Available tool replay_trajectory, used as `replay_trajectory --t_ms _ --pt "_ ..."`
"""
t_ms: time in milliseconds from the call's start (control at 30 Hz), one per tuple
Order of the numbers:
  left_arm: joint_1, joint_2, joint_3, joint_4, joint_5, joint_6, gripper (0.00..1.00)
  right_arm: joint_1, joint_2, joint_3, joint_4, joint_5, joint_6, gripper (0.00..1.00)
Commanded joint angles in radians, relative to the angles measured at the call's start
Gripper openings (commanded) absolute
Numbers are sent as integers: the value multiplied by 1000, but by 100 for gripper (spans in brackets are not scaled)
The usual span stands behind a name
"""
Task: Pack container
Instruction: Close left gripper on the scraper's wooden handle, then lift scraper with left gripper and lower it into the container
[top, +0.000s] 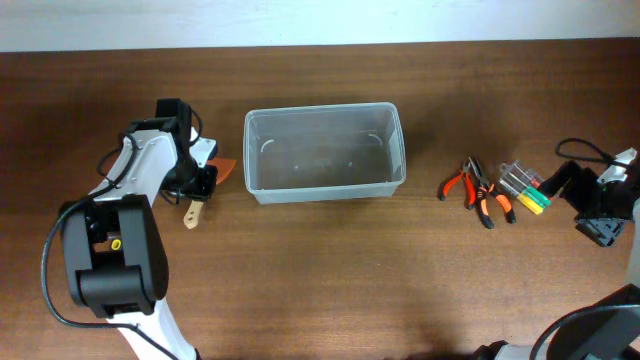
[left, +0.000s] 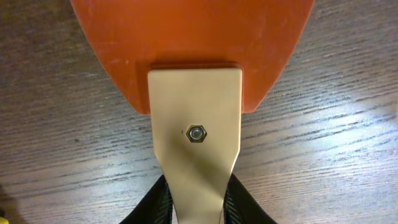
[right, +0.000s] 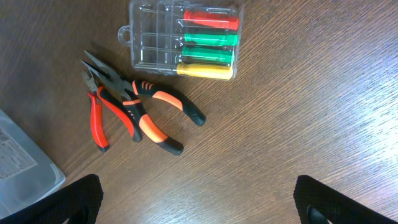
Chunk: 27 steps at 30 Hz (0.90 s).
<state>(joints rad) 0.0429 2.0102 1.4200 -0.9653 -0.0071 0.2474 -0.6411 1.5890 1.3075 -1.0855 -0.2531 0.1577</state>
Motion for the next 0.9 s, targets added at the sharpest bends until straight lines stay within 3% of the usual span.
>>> replay_trajectory --t_ms 0,867 --pt "1 -34 23 -7 11 19 2 -2 3 16 0 -1 8 99" --pt "0 62 21 27 -27 114 2 -2 3 16 0 -1 8 98"
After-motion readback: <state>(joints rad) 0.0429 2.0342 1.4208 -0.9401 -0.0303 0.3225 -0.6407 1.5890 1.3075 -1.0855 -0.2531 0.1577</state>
